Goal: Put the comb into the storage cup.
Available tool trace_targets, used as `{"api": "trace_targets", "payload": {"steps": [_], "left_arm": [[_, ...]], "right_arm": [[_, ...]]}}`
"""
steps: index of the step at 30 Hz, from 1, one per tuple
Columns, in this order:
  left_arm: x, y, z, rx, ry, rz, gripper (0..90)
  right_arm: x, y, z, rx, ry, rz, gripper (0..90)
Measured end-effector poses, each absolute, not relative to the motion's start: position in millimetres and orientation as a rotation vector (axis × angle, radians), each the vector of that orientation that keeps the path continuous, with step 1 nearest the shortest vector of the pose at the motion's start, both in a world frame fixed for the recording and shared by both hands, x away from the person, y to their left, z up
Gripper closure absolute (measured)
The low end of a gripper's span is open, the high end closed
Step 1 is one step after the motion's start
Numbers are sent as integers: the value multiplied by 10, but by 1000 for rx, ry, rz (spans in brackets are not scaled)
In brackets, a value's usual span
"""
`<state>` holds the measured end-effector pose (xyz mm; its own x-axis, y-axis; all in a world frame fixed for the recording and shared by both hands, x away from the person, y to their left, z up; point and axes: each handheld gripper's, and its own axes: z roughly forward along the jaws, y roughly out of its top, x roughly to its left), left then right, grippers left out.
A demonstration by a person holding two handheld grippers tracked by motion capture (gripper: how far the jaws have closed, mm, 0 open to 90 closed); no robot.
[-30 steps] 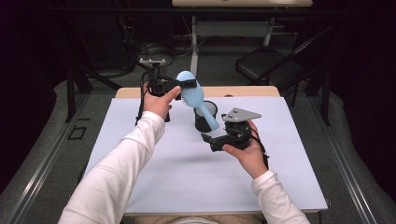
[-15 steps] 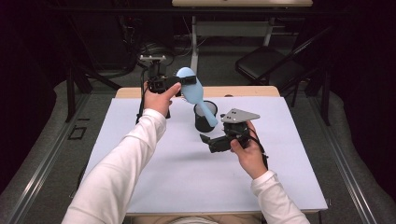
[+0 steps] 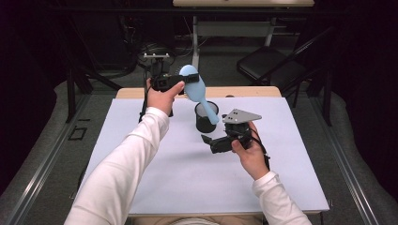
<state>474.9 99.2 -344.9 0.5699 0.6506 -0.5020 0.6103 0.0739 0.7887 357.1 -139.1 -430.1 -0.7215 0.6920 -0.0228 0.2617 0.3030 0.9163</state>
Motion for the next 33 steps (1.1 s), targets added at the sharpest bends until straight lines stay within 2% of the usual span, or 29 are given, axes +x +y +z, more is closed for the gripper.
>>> {"api": "trace_targets", "payload": {"steps": [33], "left_arm": [[4868,848,-3344,1628,1048,224,494]], "right_arm": [[3601,-1449,-4300,872,2164,1425,0]]}}
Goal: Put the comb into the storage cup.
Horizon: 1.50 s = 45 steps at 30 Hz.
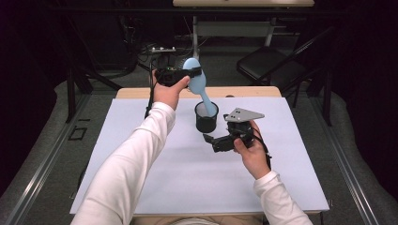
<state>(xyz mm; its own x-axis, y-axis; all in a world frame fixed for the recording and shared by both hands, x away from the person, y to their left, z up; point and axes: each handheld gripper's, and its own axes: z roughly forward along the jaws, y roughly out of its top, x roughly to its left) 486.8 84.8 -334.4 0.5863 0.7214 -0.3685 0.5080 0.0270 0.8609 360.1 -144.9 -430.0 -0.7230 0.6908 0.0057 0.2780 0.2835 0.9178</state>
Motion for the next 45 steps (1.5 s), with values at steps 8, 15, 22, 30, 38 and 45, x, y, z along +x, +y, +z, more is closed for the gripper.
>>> {"api": "trace_targets", "payload": {"steps": [8,15,22,30,38,45], "left_arm": [[4939,848,-3391,1622,1064,243,494],[4974,855,-3412,1618,1078,264,494],[4997,856,-3433,1621,1090,278,494],[4997,830,-3442,1620,1080,313,493],[5003,805,-3472,1624,1072,325,493],[5026,793,-3530,1628,1078,335,494]], "right_arm": [[3608,-1453,-4312,879,2167,1414,0],[3607,-1480,-4299,891,2155,1426,0],[3605,-1472,-4302,887,2155,1421,0],[3605,-1474,-4301,887,2155,1422,0],[3608,-1479,-4301,893,2152,1422,0],[3612,-1494,-4296,897,2151,1425,0]]}}
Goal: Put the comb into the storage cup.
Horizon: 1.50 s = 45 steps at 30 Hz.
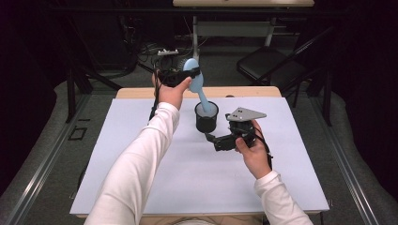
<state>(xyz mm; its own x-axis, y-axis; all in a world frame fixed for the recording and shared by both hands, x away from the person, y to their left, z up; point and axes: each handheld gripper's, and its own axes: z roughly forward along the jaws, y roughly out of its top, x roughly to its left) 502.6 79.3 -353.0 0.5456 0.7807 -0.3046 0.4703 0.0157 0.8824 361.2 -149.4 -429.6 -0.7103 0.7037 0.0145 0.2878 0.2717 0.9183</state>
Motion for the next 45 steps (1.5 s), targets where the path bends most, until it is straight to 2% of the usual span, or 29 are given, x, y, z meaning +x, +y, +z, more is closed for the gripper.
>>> {"api": "trace_targets", "payload": {"steps": [13,45], "left_arm": [[5049,758,-3620,1651,1097,382,493],[5137,741,-3840,1647,1149,360,489]], "right_arm": [[3625,-1520,-4297,909,2148,1423,0],[3655,-1551,-4317,923,2143,1412,3]]}}
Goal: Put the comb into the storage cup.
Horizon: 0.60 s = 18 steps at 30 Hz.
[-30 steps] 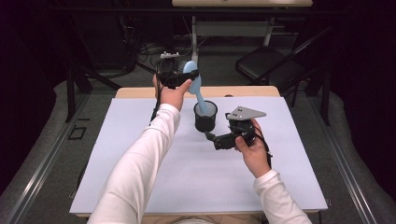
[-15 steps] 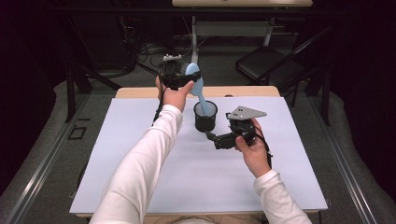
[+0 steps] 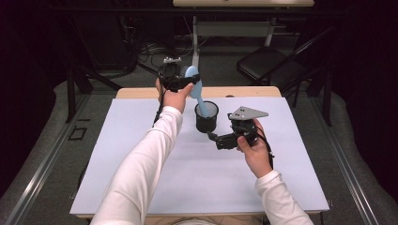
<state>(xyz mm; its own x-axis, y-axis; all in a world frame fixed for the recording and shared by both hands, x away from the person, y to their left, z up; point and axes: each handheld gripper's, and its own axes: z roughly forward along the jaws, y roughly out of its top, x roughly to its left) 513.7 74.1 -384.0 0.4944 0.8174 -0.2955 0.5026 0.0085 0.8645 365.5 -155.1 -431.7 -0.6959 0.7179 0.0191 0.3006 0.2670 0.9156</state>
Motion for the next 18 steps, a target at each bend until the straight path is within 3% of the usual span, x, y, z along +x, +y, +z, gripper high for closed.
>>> {"api": "trace_targets", "payload": {"steps": [18], "left_arm": [[5162,668,-3984,1677,1150,346,490]], "right_arm": [[3663,-1569,-4320,938,2139,1411,5]]}}
